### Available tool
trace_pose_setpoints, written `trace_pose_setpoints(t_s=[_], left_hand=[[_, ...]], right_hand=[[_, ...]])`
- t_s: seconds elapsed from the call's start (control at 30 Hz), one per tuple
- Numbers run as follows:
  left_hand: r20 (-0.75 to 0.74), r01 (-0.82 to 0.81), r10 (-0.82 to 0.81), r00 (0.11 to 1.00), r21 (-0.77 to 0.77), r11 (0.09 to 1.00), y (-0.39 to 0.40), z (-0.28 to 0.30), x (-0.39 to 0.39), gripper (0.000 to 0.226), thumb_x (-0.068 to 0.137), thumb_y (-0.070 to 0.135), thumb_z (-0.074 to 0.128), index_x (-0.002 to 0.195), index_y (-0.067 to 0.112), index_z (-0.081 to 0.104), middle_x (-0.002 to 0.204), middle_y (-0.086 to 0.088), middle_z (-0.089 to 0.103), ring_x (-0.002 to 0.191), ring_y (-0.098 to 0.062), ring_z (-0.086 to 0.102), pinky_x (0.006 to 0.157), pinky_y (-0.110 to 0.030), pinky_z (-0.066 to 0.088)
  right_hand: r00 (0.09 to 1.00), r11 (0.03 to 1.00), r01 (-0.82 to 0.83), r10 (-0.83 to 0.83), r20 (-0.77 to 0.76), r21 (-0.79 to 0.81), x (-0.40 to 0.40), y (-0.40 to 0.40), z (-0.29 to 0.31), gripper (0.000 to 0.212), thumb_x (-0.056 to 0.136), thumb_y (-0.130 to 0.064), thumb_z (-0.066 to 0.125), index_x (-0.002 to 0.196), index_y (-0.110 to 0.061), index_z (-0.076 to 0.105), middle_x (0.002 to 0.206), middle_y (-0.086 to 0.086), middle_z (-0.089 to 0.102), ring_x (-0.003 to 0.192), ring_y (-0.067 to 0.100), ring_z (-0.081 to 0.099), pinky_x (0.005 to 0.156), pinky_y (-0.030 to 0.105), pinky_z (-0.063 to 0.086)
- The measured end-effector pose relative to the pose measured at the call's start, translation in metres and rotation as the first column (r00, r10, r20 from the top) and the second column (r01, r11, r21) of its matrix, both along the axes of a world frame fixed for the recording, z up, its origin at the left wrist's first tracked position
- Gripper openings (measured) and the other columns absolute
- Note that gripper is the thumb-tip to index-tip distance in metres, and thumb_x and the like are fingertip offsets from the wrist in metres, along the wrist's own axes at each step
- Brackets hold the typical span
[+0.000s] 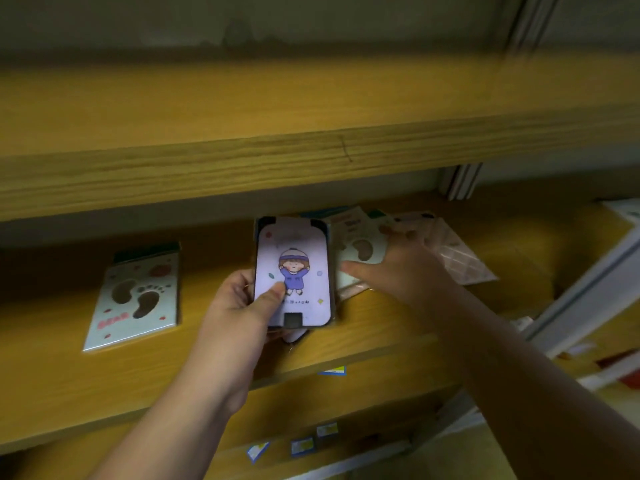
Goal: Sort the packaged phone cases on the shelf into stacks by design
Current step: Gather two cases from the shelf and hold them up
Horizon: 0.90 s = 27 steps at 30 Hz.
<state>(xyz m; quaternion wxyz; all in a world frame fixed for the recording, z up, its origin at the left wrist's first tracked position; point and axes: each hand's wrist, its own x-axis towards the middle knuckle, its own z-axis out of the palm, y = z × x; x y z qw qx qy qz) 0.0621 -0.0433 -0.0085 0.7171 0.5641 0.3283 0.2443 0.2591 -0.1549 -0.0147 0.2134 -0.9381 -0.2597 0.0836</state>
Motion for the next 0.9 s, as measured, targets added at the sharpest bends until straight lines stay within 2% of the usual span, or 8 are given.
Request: trace_pose_setpoints(t_s=[0.1,0.17,0.27,0.43,0.57,0.67,0.8,0.9], left_hand=[[0.019,0.014,-0.014,1.0,-0.033,0.999,-0.001,0.001,0.005,0.011,0.096,0.006,0.058,0.106,0.009,0.061,0.096,-0.014,0.078,0.081,-0.029,0.075,0.066,-0.044,0.062],[0.034,0.013,-0.011,0.999,-0.047,0.999,-0.001,0.002,0.006,0.012,0.096,0.007,0.058,0.107,0.009,0.06,0.096,-0.014,0.077,0.082,-0.03,0.074,0.074,-0.051,0.059],[0.056,-0.004,0.009,0.998,-0.073,0.997,-0.003,0.004,0.005,0.011,0.096,0.007,0.058,0.106,0.01,0.06,0.099,-0.016,0.077,0.085,-0.032,0.075,0.078,-0.056,0.058],[0.073,-0.038,0.042,0.996,-0.049,0.998,-0.008,0.012,-0.001,0.013,0.094,0.008,0.06,0.107,0.007,0.059,0.098,-0.017,0.077,0.083,-0.033,0.075,0.07,-0.052,0.062],[0.065,-0.074,0.075,0.995,-0.005,0.997,-0.02,0.017,-0.006,0.007,0.094,0.009,0.061,0.101,0.01,0.06,0.094,-0.015,0.078,0.079,-0.03,0.074,0.059,-0.036,0.062],[0.037,-0.095,0.094,0.995,0.014,0.995,-0.036,0.015,-0.004,0.008,0.095,0.01,0.061,0.101,0.014,0.061,0.099,-0.012,0.077,0.086,-0.028,0.074,0.067,-0.038,0.056],[0.027,-0.066,0.066,0.997,0.007,0.998,-0.075,0.016,0.007,0.016,0.097,0.008,0.057,0.11,0.017,0.061,0.104,-0.008,0.077,0.091,-0.026,0.072,0.071,-0.038,0.054],[0.039,-0.035,0.035,0.999,0.01,0.999,-0.114,0.019,0.015,0.025,0.097,0.007,0.056,0.119,0.017,0.061,0.108,-0.006,0.077,0.097,-0.026,0.074,0.072,-0.04,0.057]], right_hand=[[0.991,0.989,0.019,0.001,-0.136,0.147,-0.001,-0.009,0.013,0.075,0.068,-0.07,0.073,0.128,-0.028,0.058,0.121,-0.006,0.063,0.112,0.017,0.058,0.094,0.034,0.048],[0.973,0.975,0.033,0.019,-0.229,0.22,-0.002,-0.014,0.021,0.05,0.081,-0.05,0.074,0.123,-0.026,0.061,0.109,-0.008,0.062,0.105,0.016,0.058,0.086,0.031,0.045],[0.965,0.964,0.043,0.028,-0.26,0.263,-0.005,-0.019,0.032,0.017,0.092,-0.042,0.066,0.094,-0.026,0.06,0.097,-0.007,0.058,0.091,0.014,0.056,0.073,0.028,0.041],[0.899,0.89,0.184,0.019,-0.438,0.417,-0.005,-0.027,0.043,0.023,0.097,-0.025,0.059,0.107,-0.005,0.066,0.074,0.002,0.061,0.056,0.009,0.055,0.047,0.017,0.041],[0.739,0.685,0.453,0.07,-0.67,0.57,-0.007,-0.051,0.043,0.023,0.098,-0.023,0.06,0.115,-0.008,0.056,0.081,0.013,0.064,0.058,0.015,0.058,0.053,0.028,0.043],[0.69,0.636,0.5,0.119,-0.714,0.588,-0.011,-0.083,0.045,0.034,0.1,-0.024,0.056,0.129,-0.006,0.051,0.076,0.014,0.063,0.06,0.018,0.054,0.053,0.029,0.042],[0.713,0.623,0.5,0.097,-0.695,0.601,-0.017,-0.134,0.053,0.018,0.102,-0.026,0.051,0.108,-0.01,0.056,0.072,0.011,0.064,0.055,0.016,0.054,0.051,0.027,0.043],[0.7,0.606,0.547,0.047,-0.712,0.578,-0.018,-0.172,0.061,0.01,0.101,-0.023,0.052,0.103,-0.014,0.055,0.088,0.014,0.064,0.06,0.019,0.057,0.052,0.029,0.045]])
